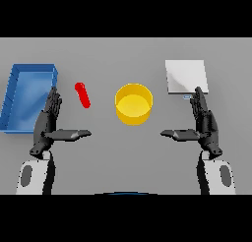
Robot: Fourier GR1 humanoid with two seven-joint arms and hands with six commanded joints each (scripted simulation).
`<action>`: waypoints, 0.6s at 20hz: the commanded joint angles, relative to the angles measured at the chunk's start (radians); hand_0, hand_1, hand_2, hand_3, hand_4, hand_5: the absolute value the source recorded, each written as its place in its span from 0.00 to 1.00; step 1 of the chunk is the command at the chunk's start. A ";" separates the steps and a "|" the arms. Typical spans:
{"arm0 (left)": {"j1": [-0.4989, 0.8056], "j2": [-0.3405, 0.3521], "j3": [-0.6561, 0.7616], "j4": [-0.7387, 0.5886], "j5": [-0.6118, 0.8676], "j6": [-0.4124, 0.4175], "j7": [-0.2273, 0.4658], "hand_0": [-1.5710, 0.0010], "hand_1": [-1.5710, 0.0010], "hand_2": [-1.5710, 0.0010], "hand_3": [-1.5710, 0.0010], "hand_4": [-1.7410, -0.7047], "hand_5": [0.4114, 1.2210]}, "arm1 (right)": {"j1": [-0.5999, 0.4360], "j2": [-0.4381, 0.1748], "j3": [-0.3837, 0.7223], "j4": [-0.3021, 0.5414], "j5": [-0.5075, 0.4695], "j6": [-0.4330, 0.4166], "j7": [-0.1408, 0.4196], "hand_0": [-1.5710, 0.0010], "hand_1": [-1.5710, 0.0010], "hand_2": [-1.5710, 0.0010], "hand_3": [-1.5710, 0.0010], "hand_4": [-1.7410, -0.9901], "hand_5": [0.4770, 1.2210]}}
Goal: Pick up the red beaker and tilt it to pour out 1 green nut into yellow bowl. Pick up the yellow bowl and place it on the metallic measuring scale.
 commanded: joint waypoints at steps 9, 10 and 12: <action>0.130 0.052 -0.108 -0.178 -0.116 -0.021 -0.021 1.00 1.00 1.00 1.00 0.58 0.31 | 0.040 -0.062 0.102 -0.065 0.238 -0.071 -0.108 1.00 1.00 1.00 1.00 0.90 0.13; 0.163 0.056 -0.130 -0.209 -0.132 -0.027 -0.018 1.00 1.00 1.00 1.00 0.58 0.31 | 0.056 -0.069 0.114 -0.078 0.267 -0.079 -0.107 1.00 1.00 1.00 1.00 0.90 0.13; 0.167 0.064 -0.144 -0.246 -0.149 -0.026 0.041 1.00 1.00 1.00 1.00 0.58 0.30 | 0.068 -0.062 0.134 -0.101 0.288 -0.079 -0.096 1.00 1.00 1.00 1.00 0.88 0.15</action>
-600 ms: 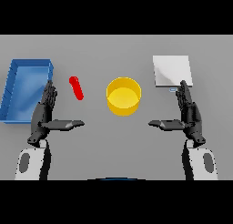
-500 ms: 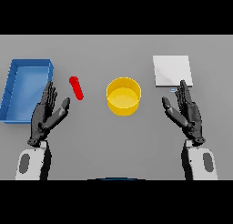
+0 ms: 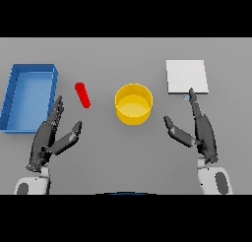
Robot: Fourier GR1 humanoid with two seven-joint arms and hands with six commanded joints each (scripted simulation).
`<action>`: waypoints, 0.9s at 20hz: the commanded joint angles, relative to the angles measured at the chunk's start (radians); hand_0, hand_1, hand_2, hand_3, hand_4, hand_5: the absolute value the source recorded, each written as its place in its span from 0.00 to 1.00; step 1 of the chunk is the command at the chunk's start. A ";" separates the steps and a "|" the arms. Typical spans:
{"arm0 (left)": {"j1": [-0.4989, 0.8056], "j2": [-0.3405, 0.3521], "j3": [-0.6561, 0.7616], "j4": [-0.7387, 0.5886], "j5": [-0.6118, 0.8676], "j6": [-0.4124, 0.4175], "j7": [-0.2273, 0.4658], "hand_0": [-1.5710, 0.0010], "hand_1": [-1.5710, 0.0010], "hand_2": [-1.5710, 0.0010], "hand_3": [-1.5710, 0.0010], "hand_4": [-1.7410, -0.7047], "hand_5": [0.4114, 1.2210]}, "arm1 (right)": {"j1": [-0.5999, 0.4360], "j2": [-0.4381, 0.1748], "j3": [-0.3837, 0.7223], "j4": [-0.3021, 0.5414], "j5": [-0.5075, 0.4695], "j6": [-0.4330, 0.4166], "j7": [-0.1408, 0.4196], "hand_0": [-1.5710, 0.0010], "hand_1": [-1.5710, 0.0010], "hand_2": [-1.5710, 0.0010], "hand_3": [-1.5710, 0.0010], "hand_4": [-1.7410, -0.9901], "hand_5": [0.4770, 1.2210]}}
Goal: Pick up the red beaker and tilt it to pour out 1 green nut into yellow bowl. Pick up the yellow bowl and place it on the metallic measuring scale.
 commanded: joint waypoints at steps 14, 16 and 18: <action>-0.312 0.004 0.090 0.410 0.005 -0.005 -0.001 1.00 1.00 1.00 1.00 0.54 0.28 | -0.007 -0.006 -0.025 -0.007 -0.102 0.072 0.002 1.00 1.00 1.00 1.00 0.68 0.20; -0.361 0.014 0.109 0.469 0.011 -0.012 -0.029 1.00 1.00 1.00 1.00 0.54 0.28 | 0.003 -0.006 -0.020 -0.010 -0.099 0.076 -0.018 1.00 1.00 1.00 1.00 0.68 0.20; -0.402 0.008 0.110 0.519 0.002 -0.011 -0.046 1.00 1.00 1.00 1.00 0.52 0.29 | -0.006 -0.003 -0.020 -0.003 -0.088 0.066 -0.006 1.00 1.00 1.00 1.00 0.70 0.20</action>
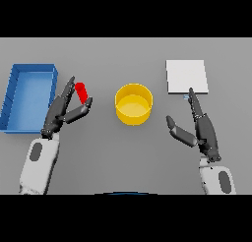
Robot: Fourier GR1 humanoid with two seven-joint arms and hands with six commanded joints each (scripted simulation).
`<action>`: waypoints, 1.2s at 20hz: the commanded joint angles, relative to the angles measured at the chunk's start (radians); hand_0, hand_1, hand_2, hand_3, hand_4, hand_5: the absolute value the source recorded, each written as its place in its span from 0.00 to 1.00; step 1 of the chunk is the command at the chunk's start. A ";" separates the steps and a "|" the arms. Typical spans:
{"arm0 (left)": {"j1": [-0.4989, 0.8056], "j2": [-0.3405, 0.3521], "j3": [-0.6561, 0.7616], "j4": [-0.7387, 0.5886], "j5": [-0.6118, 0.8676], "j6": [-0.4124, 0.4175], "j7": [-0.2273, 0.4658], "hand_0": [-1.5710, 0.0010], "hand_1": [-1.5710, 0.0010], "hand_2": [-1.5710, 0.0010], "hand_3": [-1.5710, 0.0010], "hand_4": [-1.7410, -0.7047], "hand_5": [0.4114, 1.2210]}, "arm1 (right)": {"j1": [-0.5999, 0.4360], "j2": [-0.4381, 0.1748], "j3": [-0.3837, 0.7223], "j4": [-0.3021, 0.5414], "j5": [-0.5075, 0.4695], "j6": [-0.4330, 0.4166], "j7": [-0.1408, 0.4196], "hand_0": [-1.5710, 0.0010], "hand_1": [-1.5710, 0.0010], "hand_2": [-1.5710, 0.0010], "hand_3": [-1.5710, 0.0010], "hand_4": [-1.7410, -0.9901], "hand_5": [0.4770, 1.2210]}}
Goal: Pick up the red beaker and tilt it to pour out 1 green nut into yellow bowl. Pick up the yellow bowl and place it on the metallic measuring scale.
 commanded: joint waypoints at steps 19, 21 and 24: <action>-0.251 -0.074 0.120 0.403 0.018 0.100 -0.207 0.76 0.74 0.71 0.67 0.32 0.57 | 0.008 -0.003 -0.010 -0.026 -0.012 -0.003 0.032 1.00 1.00 1.00 1.00 0.67 0.23; -0.274 -0.084 0.108 0.426 -0.029 0.168 -0.183 0.52 0.50 0.46 0.44 0.21 0.73 | 0.008 -0.001 -0.014 -0.021 -0.021 -0.001 0.027 1.00 1.00 1.00 1.00 0.67 0.23; -0.278 -0.072 0.086 0.423 -0.064 0.182 -0.193 0.27 0.26 0.24 0.29 0.12 0.86 | 0.006 -0.003 -0.014 -0.019 -0.021 0.002 0.028 1.00 1.00 1.00 1.00 0.67 0.23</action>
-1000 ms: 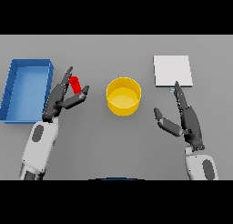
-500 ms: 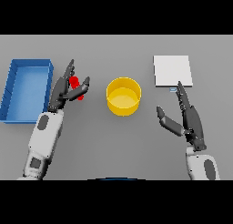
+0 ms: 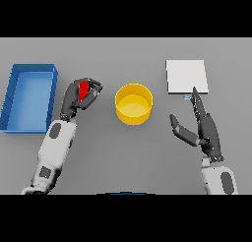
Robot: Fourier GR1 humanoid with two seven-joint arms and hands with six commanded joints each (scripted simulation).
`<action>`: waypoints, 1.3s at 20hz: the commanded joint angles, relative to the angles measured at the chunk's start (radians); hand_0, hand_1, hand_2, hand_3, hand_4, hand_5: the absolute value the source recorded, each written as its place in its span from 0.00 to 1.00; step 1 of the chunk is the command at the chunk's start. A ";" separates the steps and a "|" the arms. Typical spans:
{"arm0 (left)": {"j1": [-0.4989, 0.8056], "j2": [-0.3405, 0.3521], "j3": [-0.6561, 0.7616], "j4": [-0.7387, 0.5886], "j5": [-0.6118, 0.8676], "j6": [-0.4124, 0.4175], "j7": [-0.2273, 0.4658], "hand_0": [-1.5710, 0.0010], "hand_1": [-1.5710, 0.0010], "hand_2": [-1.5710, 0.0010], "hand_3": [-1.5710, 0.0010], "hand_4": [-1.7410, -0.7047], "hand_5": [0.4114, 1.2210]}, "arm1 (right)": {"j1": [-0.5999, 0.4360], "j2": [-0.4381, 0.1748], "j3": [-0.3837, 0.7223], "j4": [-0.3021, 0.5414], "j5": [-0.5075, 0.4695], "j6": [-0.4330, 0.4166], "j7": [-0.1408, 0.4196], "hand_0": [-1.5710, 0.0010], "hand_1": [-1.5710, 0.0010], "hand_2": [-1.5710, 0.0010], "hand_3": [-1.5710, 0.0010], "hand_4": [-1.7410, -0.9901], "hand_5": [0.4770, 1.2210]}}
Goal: Pick up the red beaker and tilt it to pour out 1 green nut into yellow bowl. Pick up the yellow bowl and place it on the metallic measuring scale.
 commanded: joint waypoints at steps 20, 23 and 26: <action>-0.067 0.078 -0.023 -0.157 0.049 -0.141 0.092 0.01 0.01 0.01 0.01 0.02 0.90 | 0.012 -0.007 0.016 -0.008 0.044 -0.015 -0.050 1.00 1.00 1.00 1.00 0.69 0.25; -0.103 0.117 -0.078 -0.144 -0.037 -0.155 0.104 0.00 0.00 0.00 0.01 0.01 0.89 | 0.005 -0.013 0.010 0.000 0.046 -0.017 -0.031 1.00 1.00 1.00 1.00 0.72 0.25; -0.131 0.170 -0.170 -0.169 -0.153 -0.184 0.145 0.00 0.00 0.00 0.00 0.00 0.88 | 0.019 -0.008 0.024 -0.013 0.058 -0.016 -0.025 1.00 1.00 1.00 1.00 0.73 0.24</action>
